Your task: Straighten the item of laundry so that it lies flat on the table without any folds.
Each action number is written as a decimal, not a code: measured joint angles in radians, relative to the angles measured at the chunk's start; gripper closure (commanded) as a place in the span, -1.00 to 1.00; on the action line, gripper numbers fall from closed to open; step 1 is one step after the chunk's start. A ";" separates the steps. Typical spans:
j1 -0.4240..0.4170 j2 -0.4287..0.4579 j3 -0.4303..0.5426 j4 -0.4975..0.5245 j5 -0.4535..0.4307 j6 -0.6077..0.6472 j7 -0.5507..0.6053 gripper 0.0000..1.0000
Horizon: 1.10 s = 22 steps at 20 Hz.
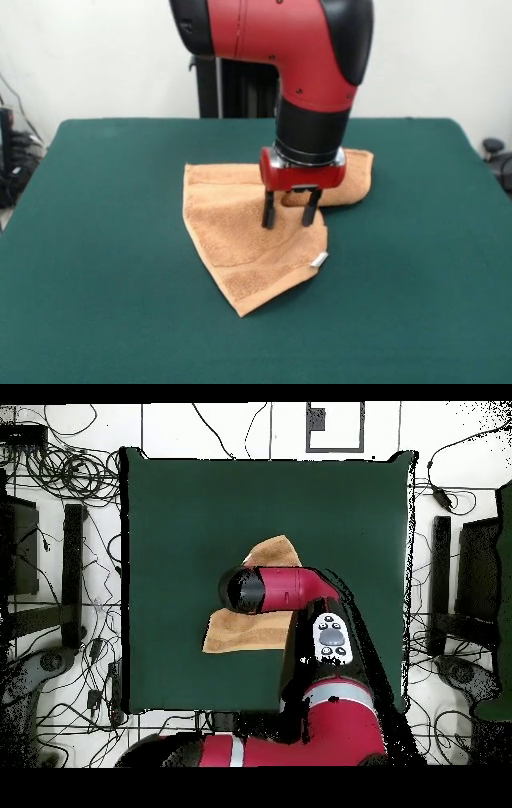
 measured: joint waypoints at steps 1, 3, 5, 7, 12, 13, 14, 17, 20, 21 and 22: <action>-0.001 -0.003 0.000 0.007 0.011 -0.004 0.000 -1.00; 0.000 -0.008 0.000 0.013 0.025 -0.010 0.000 -1.00; 0.000 -0.012 0.000 0.015 0.035 -0.013 0.000 -1.00; 0.003 -0.016 0.000 0.016 0.052 -0.017 0.000 -1.00; 0.016 -0.016 0.000 0.016 0.079 -0.025 0.000 -1.00; 0.021 -0.016 0.000 0.016 0.083 -0.029 0.000 -1.00; 0.025 -0.015 0.000 0.016 0.086 -0.033 0.000 -1.00; 0.041 -0.015 0.000 0.016 0.099 -0.049 0.000 -1.00; 0.055 -0.012 -0.002 0.016 0.105 -0.063 0.000 -1.00; 0.059 -0.011 -0.003 0.016 0.106 -0.066 0.000 -1.00; 0.066 -0.007 -0.004 0.016 0.109 -0.070 0.000 -1.00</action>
